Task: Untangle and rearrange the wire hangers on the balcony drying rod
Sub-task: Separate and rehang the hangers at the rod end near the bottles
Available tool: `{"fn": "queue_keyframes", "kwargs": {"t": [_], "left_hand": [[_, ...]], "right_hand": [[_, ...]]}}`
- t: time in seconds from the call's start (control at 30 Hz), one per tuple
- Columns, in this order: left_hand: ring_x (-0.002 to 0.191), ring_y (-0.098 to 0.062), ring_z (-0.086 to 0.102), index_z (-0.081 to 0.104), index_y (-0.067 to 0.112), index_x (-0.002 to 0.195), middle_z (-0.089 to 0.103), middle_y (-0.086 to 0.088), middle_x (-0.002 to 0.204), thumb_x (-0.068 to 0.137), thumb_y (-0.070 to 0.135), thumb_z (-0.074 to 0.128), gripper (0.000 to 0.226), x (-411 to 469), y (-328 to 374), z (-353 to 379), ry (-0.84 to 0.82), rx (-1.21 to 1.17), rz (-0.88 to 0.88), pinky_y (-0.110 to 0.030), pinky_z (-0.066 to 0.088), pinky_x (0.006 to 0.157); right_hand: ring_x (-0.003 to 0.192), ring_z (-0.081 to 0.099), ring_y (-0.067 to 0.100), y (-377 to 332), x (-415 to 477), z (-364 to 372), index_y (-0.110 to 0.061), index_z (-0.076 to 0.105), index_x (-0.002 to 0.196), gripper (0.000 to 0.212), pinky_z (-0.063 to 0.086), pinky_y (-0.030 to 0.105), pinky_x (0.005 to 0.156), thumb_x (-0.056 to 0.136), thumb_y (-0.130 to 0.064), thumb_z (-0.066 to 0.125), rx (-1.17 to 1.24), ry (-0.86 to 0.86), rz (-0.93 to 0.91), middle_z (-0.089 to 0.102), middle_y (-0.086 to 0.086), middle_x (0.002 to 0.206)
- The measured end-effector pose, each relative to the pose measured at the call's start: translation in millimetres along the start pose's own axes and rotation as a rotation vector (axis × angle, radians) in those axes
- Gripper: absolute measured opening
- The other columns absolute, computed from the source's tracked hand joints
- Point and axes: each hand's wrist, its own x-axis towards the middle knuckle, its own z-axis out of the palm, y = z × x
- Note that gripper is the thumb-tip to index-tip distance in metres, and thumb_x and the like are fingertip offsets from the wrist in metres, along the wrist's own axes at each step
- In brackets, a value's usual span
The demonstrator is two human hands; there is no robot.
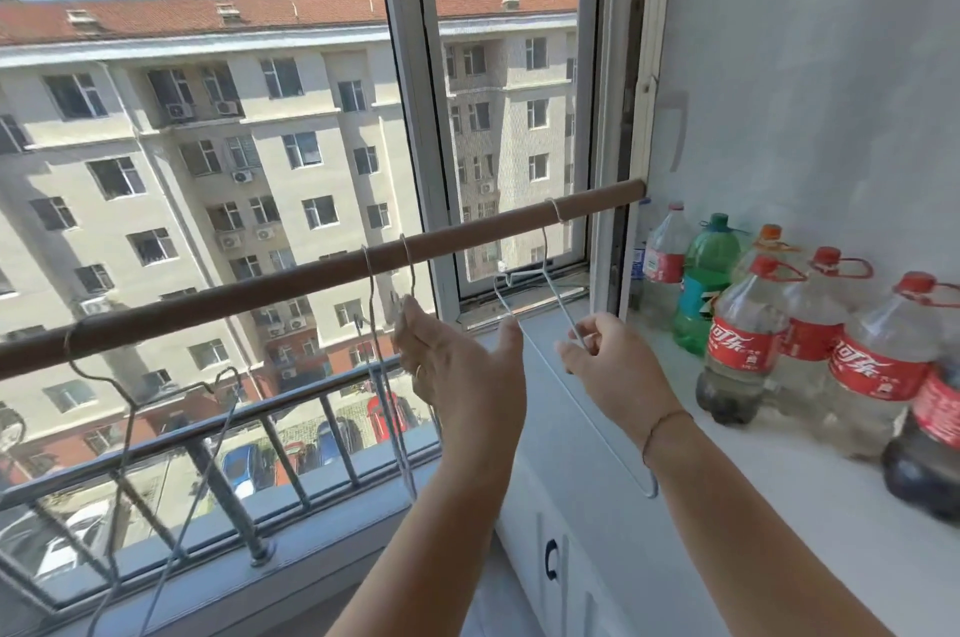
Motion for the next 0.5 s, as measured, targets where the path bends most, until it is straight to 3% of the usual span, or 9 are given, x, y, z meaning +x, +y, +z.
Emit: {"fn": "queue_keyframes", "kwargs": {"t": [0.17, 0.23, 0.3, 0.37, 0.43, 0.5], "left_hand": [[0.144, -0.018, 0.001, 0.002, 0.012, 0.147, 0.006, -0.006, 0.154, 0.084, 0.024, 0.062, 0.089, -6, 6, 4, 0.054, -0.056, 0.065, -0.037, 0.005, 0.115], [0.141, -0.018, 0.012, 0.014, 0.015, 0.144, 0.018, -0.003, 0.149, 0.083, 0.021, 0.061, 0.078, -8, 10, 7, 0.092, -0.101, 0.18, -0.035, 0.011, 0.115], [0.135, -0.016, 0.029, 0.029, 0.018, 0.138, 0.033, 0.0, 0.14, 0.086, 0.022, 0.059, 0.061, -4, 18, 11, 0.018, -0.154, 0.228, -0.034, 0.026, 0.112], [0.122, -0.014, 0.044, 0.044, 0.017, 0.13, 0.045, 0.003, 0.13, 0.088, 0.025, 0.055, 0.044, 6, 27, 19, -0.119, -0.204, 0.181, -0.029, 0.036, 0.102], [0.108, -0.018, 0.056, 0.053, 0.01, 0.123, 0.058, -0.006, 0.119, 0.09, 0.026, 0.052, 0.036, 21, 35, 31, -0.226, -0.213, 0.083, -0.031, 0.044, 0.096], [0.074, -0.022, 0.061, 0.063, 0.003, 0.103, 0.064, -0.013, 0.085, 0.09, 0.023, 0.049, 0.027, 37, 42, 43, -0.302, -0.194, -0.004, -0.032, 0.052, 0.071]], "right_hand": [[0.066, 0.061, 0.013, 6, 3, 7, -0.012, 0.06, 0.1, 0.015, 0.053, 0.029, 0.066, 0.092, -0.023, 0.053, 0.149, 0.028, -0.017, 0.064, 0.0, 0.068], [0.06, 0.057, 0.011, 5, 6, 7, -0.01, 0.061, 0.096, 0.015, 0.049, 0.025, 0.061, 0.093, -0.021, 0.052, 0.194, 0.049, -0.039, 0.062, 0.0, 0.065], [0.056, 0.053, 0.011, 2, 12, 6, -0.01, 0.062, 0.091, 0.015, 0.047, 0.024, 0.058, 0.093, -0.02, 0.051, 0.248, 0.073, -0.059, 0.061, 0.0, 0.061], [0.053, 0.052, 0.01, -3, 21, 5, -0.01, 0.062, 0.09, 0.014, 0.046, 0.024, 0.055, 0.093, -0.019, 0.051, 0.277, 0.085, -0.072, 0.06, 0.0, 0.059], [0.054, 0.053, 0.012, -7, 34, 4, -0.009, 0.063, 0.091, 0.015, 0.048, 0.029, 0.058, 0.092, -0.018, 0.051, 0.282, 0.086, -0.079, 0.06, 0.001, 0.06], [0.057, 0.055, 0.017, -10, 48, 4, -0.006, 0.064, 0.087, 0.017, 0.048, 0.034, 0.061, 0.09, -0.017, 0.052, 0.285, 0.068, -0.067, 0.061, 0.003, 0.062]]}}
